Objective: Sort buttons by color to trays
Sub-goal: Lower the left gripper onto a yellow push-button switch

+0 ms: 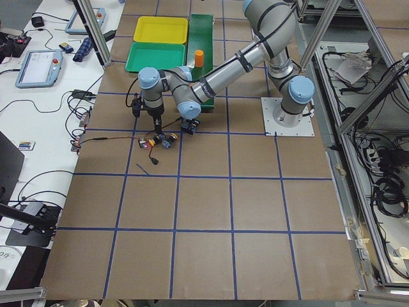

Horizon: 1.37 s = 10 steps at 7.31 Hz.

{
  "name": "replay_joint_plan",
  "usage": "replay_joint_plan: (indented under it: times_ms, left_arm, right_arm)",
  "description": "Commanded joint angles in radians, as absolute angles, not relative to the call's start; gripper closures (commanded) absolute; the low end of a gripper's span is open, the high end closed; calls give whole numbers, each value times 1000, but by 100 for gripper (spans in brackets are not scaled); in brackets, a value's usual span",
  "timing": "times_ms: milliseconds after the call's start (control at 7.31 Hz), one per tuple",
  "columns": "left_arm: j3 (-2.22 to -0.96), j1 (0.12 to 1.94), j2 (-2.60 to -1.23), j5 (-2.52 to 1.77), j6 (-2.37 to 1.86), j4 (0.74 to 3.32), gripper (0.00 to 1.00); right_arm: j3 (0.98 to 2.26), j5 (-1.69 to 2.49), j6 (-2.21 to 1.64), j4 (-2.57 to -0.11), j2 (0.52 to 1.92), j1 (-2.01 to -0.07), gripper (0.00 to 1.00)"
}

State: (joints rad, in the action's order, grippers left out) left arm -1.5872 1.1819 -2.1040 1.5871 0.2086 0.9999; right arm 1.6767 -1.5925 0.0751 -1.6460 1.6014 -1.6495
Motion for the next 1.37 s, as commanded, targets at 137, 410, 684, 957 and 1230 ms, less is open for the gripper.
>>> replay_joint_plan:
  times_ms: [137,410,684,957,1230]
  left_arm:
    - [-1583,1178,-2149,1588,207,991,9]
    - [-1583,1180,-2163,1670,207,991,17]
    - [-1583,1184,-2169,1703,203,989,17]
    - [-1539,1190,-2183,1700,184,991,17]
    - [-1516,1190,-2209,1697,186,988,18]
  right_arm:
    - [1668,-1595,71,-1649,1597,-1651,0]
    - [1664,-1595,81,-1679,1597,-1654,0]
    - [1672,-1595,92,-1746,1592,-1655,0]
    - [1672,-1597,89,-1746,1592,-1654,0]
    - [1671,-1597,89,-1747,1591,-1654,0]
